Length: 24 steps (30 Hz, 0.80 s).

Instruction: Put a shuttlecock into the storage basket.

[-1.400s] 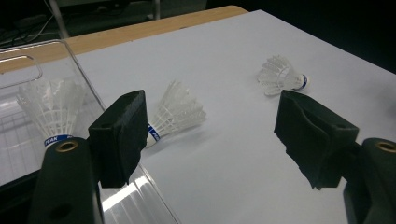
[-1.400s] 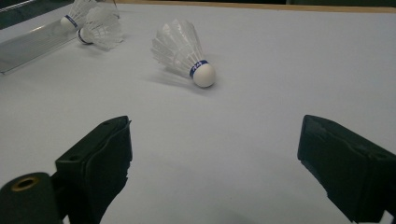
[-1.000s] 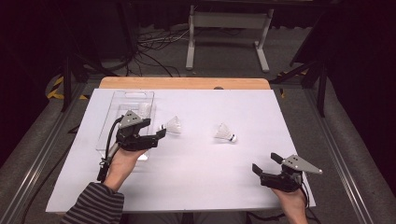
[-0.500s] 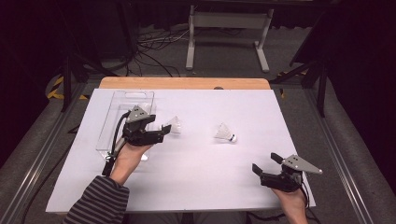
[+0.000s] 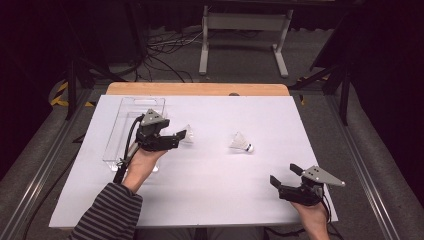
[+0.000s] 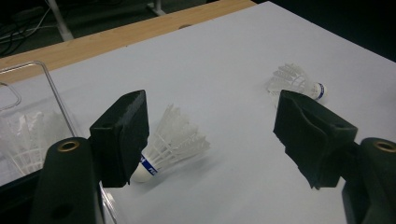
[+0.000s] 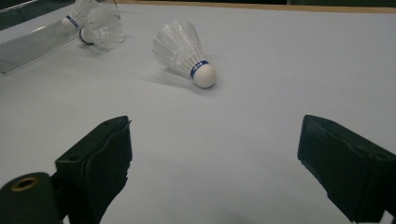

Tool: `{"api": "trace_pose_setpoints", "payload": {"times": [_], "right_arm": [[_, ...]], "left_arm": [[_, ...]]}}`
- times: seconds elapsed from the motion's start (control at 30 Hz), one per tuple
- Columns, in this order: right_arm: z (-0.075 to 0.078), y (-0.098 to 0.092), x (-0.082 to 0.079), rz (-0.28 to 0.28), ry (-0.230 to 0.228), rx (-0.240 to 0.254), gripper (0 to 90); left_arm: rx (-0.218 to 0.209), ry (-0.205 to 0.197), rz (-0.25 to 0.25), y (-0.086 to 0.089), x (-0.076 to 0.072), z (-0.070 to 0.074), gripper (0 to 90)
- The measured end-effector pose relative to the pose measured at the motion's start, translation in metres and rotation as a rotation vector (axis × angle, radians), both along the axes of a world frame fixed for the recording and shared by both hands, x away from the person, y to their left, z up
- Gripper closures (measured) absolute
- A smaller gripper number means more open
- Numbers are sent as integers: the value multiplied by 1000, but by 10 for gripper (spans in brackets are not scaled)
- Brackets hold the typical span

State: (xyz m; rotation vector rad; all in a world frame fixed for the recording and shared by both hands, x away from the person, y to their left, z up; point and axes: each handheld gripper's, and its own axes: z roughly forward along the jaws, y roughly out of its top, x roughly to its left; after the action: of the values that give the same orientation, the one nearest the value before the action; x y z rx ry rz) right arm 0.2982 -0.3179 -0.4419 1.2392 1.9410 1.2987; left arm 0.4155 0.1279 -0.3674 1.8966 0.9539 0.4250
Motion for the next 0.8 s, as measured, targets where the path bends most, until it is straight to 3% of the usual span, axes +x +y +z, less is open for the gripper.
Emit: {"api": "trace_pose_setpoints", "payload": {"times": [0.8], "right_arm": [[0,0,0,1,1,1,107]], "left_arm": [[21,52,5,-15,20,2,281]]}}
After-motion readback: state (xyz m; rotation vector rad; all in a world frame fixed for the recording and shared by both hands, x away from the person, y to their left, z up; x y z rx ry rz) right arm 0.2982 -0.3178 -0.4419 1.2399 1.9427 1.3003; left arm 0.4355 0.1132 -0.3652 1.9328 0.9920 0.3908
